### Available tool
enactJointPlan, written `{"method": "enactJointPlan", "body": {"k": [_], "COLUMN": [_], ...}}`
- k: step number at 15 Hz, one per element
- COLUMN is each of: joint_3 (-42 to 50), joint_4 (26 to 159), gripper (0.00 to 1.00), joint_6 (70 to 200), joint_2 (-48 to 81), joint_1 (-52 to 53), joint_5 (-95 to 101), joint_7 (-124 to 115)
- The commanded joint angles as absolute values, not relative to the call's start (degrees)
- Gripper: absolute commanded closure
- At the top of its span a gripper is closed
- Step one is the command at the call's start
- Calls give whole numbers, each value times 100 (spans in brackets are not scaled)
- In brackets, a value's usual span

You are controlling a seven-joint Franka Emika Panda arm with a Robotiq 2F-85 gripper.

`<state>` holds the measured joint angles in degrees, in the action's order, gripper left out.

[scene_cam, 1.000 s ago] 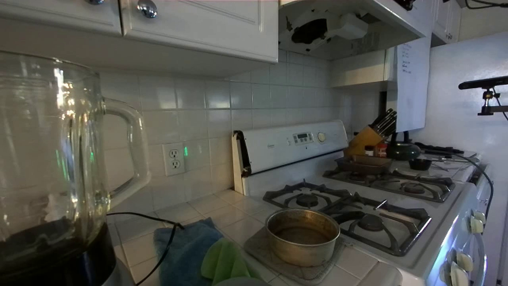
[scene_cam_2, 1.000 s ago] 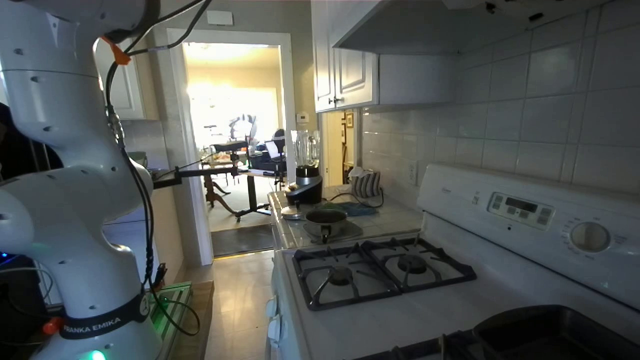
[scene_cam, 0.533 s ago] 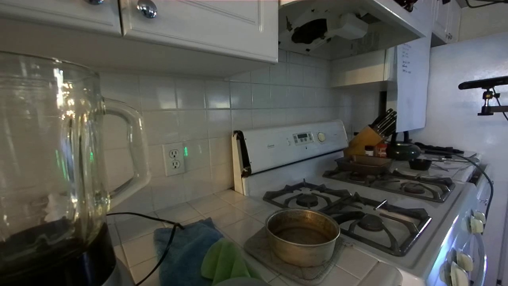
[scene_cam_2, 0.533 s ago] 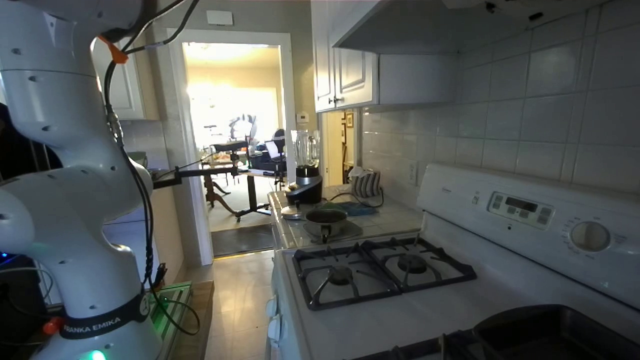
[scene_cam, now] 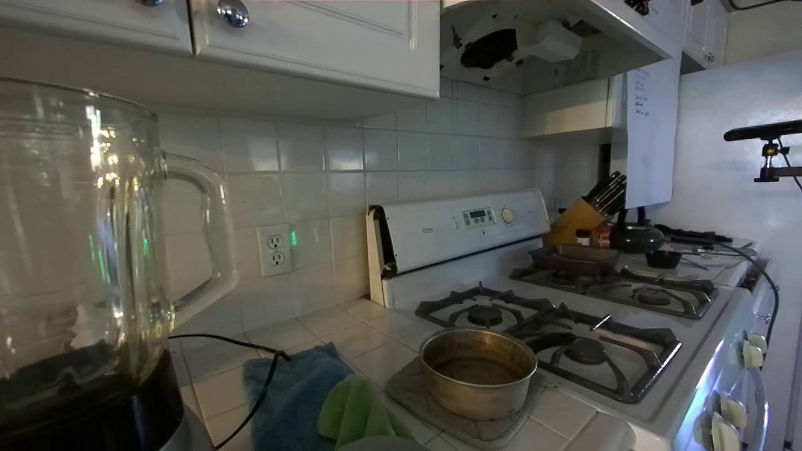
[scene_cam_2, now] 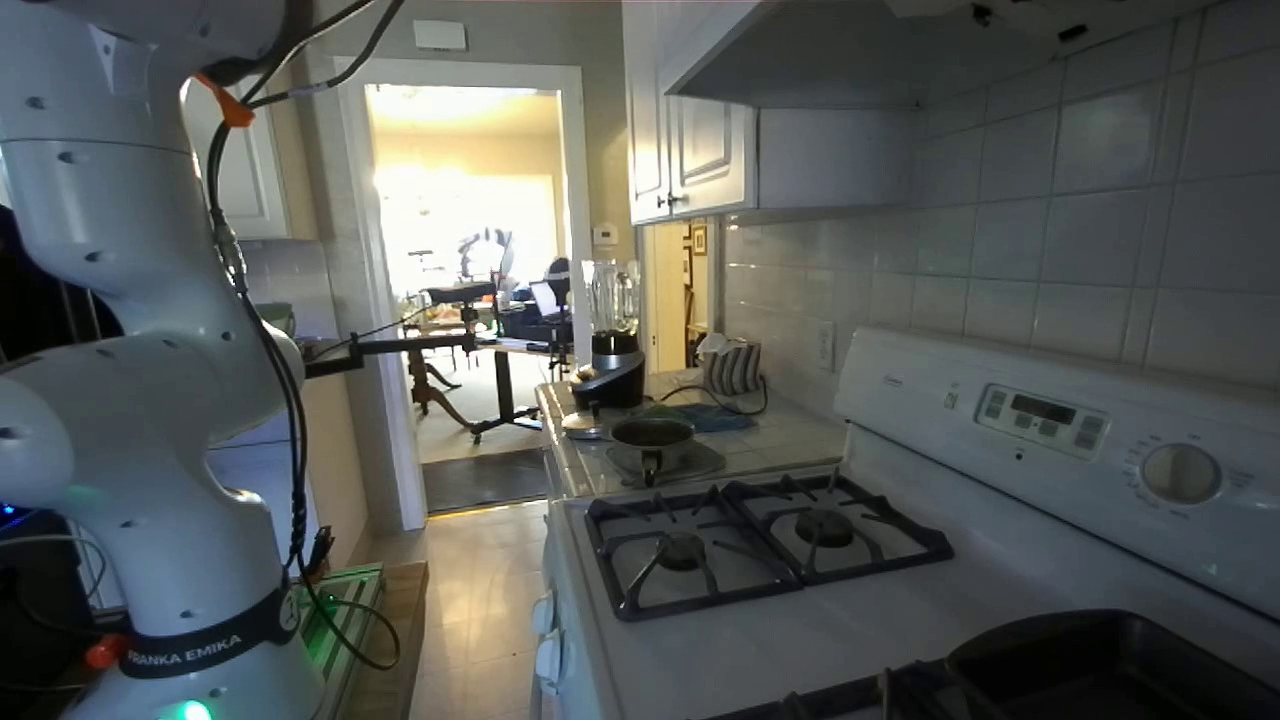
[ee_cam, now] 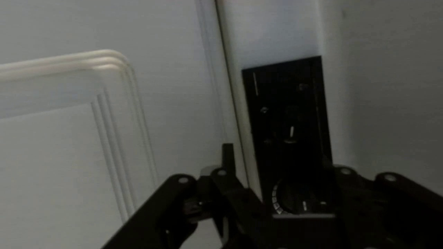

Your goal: Turn off the light

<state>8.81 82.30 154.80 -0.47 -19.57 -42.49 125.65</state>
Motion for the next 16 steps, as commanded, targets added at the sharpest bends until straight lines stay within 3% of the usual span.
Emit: {"method": "enactJointPlan", "body": {"k": [1, 4, 9, 16], "joint_3": [815, 824, 936, 1297], "joint_4": [8399, 8515, 8753, 8861], "gripper": [16, 0, 0, 0], "joint_6": [15771, 16041, 16523, 16063], "joint_2": [-189, -213, -289, -453], "joint_1": [-1878, -1911, -2033, -2058], "joint_5": [-4509, -3944, -2461, -525], "joint_7": [12949, 12517, 10896, 7767]}}
